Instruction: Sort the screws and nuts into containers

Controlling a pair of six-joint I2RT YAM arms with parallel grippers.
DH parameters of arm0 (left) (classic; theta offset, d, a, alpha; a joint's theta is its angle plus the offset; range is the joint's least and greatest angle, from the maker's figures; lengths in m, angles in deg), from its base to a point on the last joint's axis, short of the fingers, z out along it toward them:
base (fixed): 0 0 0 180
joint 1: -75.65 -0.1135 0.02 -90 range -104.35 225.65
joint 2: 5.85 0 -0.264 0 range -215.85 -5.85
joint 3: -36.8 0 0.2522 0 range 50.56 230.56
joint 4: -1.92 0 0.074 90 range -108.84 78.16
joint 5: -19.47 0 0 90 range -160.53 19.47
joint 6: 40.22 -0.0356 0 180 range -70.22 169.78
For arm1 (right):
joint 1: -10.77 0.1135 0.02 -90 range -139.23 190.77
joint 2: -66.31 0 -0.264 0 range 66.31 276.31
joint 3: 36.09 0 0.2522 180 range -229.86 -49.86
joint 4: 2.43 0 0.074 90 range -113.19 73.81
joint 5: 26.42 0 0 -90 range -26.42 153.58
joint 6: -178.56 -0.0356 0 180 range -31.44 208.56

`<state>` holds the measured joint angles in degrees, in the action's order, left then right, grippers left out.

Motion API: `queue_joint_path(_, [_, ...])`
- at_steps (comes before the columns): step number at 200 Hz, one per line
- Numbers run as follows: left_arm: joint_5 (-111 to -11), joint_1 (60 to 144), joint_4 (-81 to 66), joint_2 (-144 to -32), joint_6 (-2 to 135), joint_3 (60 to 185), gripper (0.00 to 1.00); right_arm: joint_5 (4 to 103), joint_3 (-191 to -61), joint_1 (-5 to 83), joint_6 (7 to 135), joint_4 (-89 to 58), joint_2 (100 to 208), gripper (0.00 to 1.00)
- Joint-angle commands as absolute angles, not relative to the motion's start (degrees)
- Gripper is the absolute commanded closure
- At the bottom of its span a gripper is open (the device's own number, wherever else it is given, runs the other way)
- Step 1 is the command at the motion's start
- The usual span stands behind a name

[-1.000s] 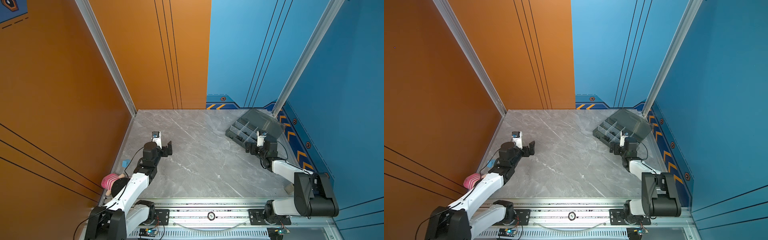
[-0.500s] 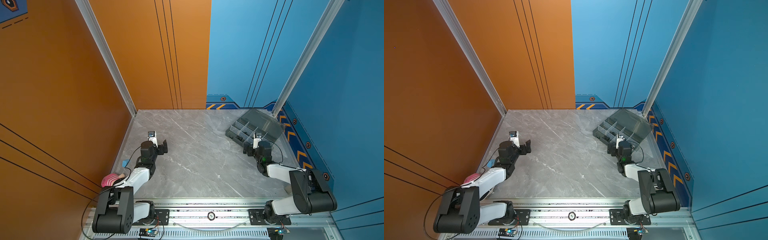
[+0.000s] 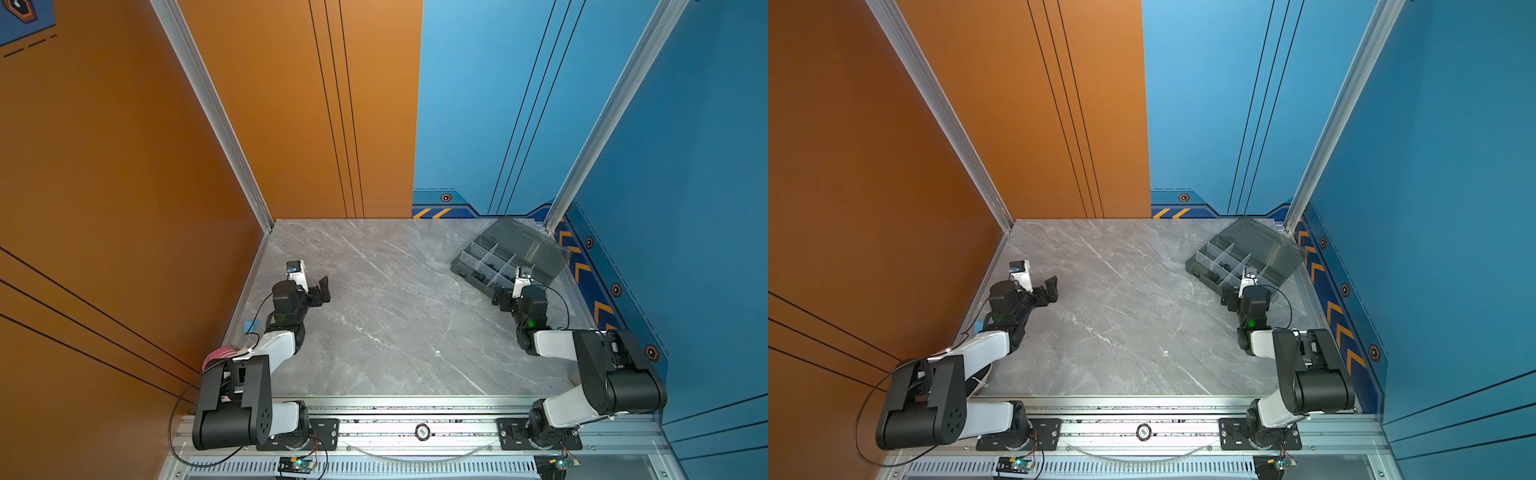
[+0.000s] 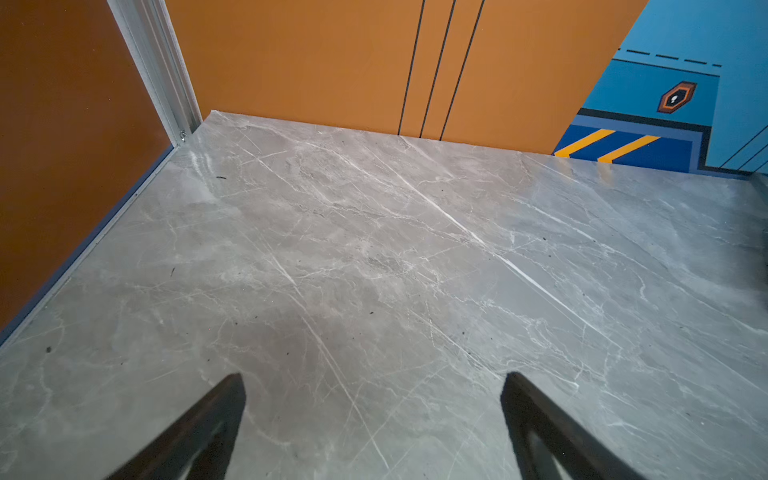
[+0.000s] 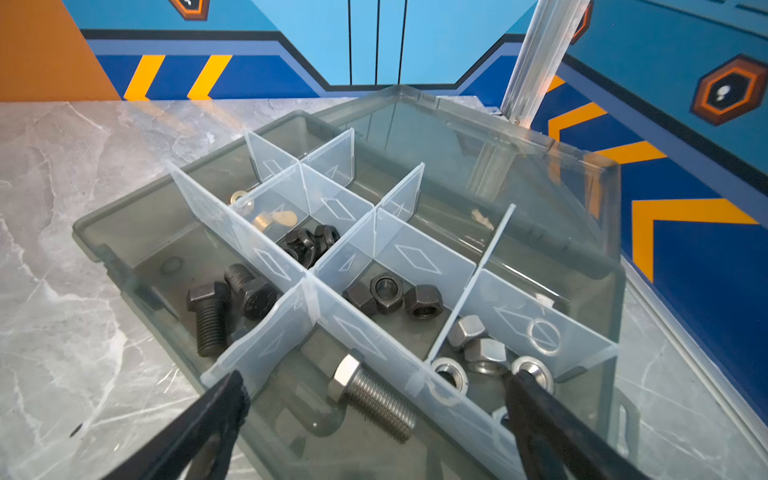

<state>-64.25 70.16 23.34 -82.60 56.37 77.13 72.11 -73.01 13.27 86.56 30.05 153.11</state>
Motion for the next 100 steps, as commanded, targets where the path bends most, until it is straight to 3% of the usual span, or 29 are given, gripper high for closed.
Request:
queue_joint_path(1, [-64.5, 69.24, 23.95, -82.23, 57.36, 77.59, 0.02, 74.57, -72.05, 13.32, 85.28, 32.41, 153.73, 0.0])
queue_joint_path(100, [-64.47, 69.52, 34.13, -90.64, 54.42, 73.79, 0.02, 78.08, -70.88, 14.64, 85.67, 34.89, 153.93, 0.0])
